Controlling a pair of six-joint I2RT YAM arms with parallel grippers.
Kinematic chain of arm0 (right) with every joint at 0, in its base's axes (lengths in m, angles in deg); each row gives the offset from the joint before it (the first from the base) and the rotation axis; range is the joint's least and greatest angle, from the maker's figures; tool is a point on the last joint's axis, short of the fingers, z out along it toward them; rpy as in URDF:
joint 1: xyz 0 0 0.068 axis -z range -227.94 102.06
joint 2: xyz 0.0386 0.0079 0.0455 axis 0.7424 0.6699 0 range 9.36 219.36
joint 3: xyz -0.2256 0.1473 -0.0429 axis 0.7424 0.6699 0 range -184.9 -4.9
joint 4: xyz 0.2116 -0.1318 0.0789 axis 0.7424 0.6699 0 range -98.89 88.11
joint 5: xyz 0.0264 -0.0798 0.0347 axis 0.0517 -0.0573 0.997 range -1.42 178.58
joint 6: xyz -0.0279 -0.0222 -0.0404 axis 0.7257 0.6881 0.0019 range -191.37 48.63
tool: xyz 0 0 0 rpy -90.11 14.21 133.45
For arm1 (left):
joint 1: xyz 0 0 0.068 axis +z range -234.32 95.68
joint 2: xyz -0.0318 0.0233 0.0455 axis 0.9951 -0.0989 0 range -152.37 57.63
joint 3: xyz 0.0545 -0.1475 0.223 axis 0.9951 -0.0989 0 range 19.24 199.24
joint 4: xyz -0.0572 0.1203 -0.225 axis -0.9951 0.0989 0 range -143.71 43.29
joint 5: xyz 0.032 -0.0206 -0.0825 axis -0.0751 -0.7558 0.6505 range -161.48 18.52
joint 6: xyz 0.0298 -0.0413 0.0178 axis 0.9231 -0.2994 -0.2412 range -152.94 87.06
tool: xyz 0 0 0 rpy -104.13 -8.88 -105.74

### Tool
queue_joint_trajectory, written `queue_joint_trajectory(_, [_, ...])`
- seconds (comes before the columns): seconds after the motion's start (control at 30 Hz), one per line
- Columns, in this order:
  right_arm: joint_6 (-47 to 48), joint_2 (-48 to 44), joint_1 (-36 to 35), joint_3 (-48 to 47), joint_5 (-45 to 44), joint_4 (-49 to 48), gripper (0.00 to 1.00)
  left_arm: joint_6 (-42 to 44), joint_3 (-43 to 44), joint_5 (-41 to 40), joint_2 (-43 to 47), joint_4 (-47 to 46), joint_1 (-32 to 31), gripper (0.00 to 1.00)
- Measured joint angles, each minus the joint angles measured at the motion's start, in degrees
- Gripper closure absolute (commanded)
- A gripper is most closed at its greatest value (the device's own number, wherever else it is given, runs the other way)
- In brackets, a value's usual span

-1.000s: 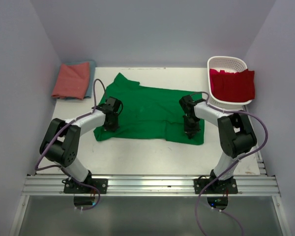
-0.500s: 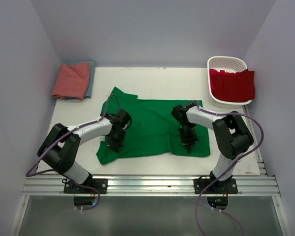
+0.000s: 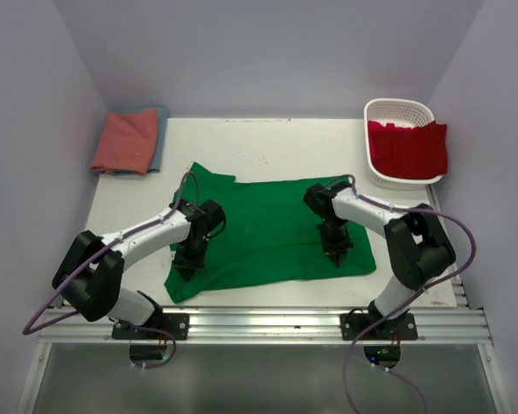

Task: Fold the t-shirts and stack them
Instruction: Flatten the tshirt out

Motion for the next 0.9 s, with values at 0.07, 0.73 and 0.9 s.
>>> queue_joint_trajectory(0.07, [-0.2, -2.6, 0.0, -0.6, -1.6, 0.9, 1.0, -0.2, 2.5, -1.7, 0.1, 0.9, 0.0, 0.83])
queue_joint_trajectory(0.73, [3.3, -20.2, 0.6, -13.7, -20.0, -16.7, 0.06, 5.9, 36.5, -9.9, -28.7, -20.7, 24.9, 0.66])
queue_joint_trajectory(0.9, [3.7, -13.8, 1.2, -14.6, -19.7, -18.4, 0.06, 8.2, 43.2, -8.3, -36.8, -24.3, 28.0, 0.67])
